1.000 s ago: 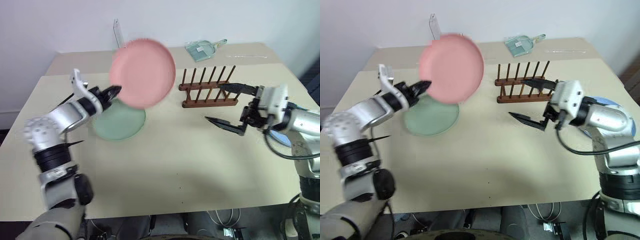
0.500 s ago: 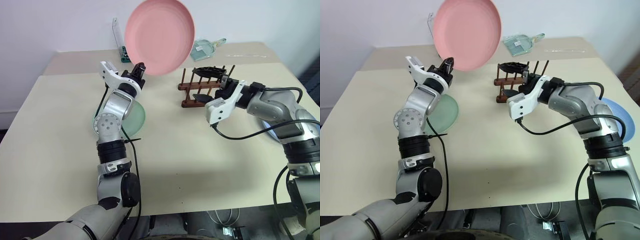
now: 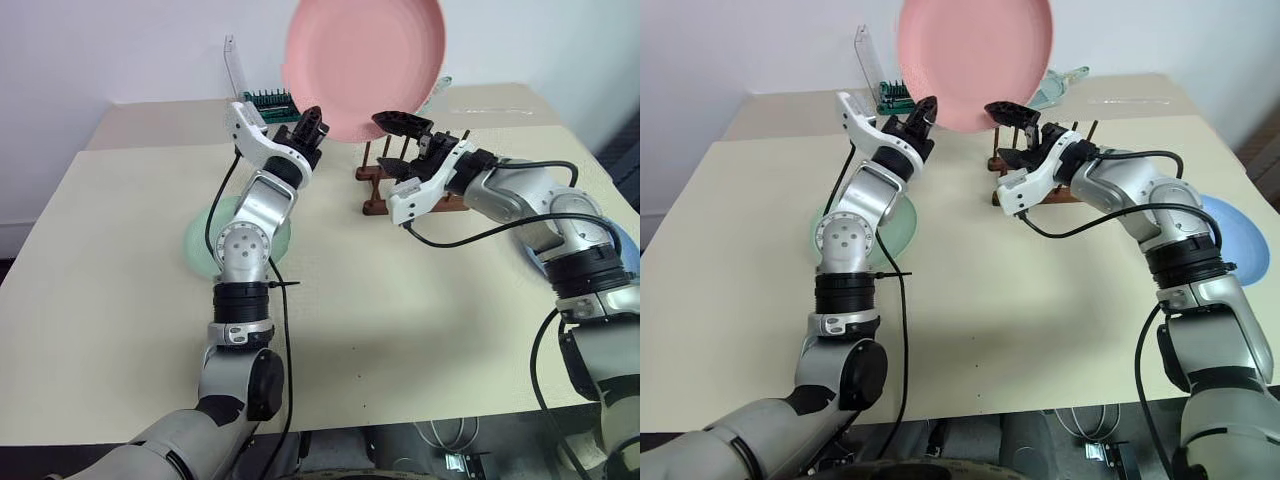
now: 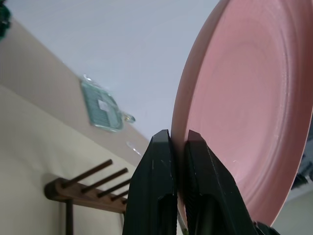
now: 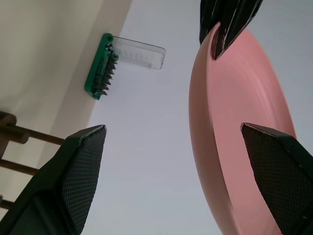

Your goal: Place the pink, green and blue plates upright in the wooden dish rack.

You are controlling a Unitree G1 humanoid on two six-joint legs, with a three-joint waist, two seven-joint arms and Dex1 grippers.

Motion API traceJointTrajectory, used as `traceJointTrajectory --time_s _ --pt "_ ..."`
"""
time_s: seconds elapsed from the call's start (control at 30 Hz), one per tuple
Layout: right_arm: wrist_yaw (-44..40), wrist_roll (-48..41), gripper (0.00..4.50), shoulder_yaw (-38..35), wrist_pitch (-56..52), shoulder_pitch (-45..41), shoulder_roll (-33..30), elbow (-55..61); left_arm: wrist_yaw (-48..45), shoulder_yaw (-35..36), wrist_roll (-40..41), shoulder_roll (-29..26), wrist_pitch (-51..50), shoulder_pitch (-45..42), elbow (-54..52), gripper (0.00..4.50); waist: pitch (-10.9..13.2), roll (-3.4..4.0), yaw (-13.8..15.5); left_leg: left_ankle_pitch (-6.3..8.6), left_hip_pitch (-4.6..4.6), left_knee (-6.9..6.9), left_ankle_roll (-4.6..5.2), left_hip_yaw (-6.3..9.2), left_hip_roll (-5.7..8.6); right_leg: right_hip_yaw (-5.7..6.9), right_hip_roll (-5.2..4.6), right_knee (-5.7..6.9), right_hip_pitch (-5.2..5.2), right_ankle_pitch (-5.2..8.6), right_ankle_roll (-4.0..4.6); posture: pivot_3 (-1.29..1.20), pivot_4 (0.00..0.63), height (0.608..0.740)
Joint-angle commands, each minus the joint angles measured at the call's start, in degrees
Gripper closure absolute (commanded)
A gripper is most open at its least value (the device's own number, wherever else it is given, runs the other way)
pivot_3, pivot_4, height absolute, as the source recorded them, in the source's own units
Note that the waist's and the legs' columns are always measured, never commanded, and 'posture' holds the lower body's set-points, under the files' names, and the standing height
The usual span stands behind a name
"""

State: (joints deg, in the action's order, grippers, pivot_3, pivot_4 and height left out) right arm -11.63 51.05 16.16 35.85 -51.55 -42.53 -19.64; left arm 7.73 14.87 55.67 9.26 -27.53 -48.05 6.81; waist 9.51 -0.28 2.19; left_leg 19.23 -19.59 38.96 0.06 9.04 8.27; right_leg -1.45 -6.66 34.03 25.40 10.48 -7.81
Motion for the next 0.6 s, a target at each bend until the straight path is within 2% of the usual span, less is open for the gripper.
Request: traceJointTrajectory --time_s 0.03,0.13,0.33,0.57,0.6 --pt "0.7 -1.1 0.25 -0.4 -1.8 -2.4 0.8 0.4 -2.2 -2.7 -0.7 4.9 1.6 -0.4 -1.3 4.5 0.0 0.0 0.0 0.0 0.0 0.0 0.0 0.0 -0.01 0.0 0.01 0.0 0.0 0.0 0.0 0.0 0.15 0.74" --pt "1.1 -1.2 1.28 -0.6 -3.0 -3.1 0.7 -0.3 -2.9 -4.2 -1.6 4.1 1.9 0.0 -1.9 4.5 0.0 0.0 0.0 0.0 0.0 0.0 0.0 0.0 -0.01 0.0 0.02 -0.01 0.0 0.0 0.0 0.0 0.15 0.74" --pt "1.1 -1.9 4.4 -0.3 -3.7 -3.2 0.7 0.2 -3.9 -5.7 -3.1 3.4 2.3 0.3 -2.2 4.5 0.0 0.0 0.0 0.0 0.0 -0.01 0.0 0.0 -0.01 0.0 0.02 -0.02 -0.01 0.0 0.0 0.0 0.15 0.74" --pt "1.3 -2.3 4.47 -0.6 -4.4 -3.1 0.2 0.0 -4.4 -6.0 -4.2 3.3 2.1 0.3 -2.0 4.5 0.0 0.0 0.0 0.0 0.0 -0.04 0.0 0.0 -0.01 0.0 0.03 -0.02 0.0 0.0 0.0 0.0 0.15 0.74" --pt "1.3 -2.4 4.5 -0.7 -4.5 -3.1 0.1 -0.1 -4.8 -5.4 -3.3 3.6 2.1 0.2 -2.1 3.75 0.0 0.0 0.0 0.0 0.0 -0.04 0.0 0.0 -0.01 0.0 0.03 -0.02 0.0 0.0 0.0 0.0 0.15 0.74"
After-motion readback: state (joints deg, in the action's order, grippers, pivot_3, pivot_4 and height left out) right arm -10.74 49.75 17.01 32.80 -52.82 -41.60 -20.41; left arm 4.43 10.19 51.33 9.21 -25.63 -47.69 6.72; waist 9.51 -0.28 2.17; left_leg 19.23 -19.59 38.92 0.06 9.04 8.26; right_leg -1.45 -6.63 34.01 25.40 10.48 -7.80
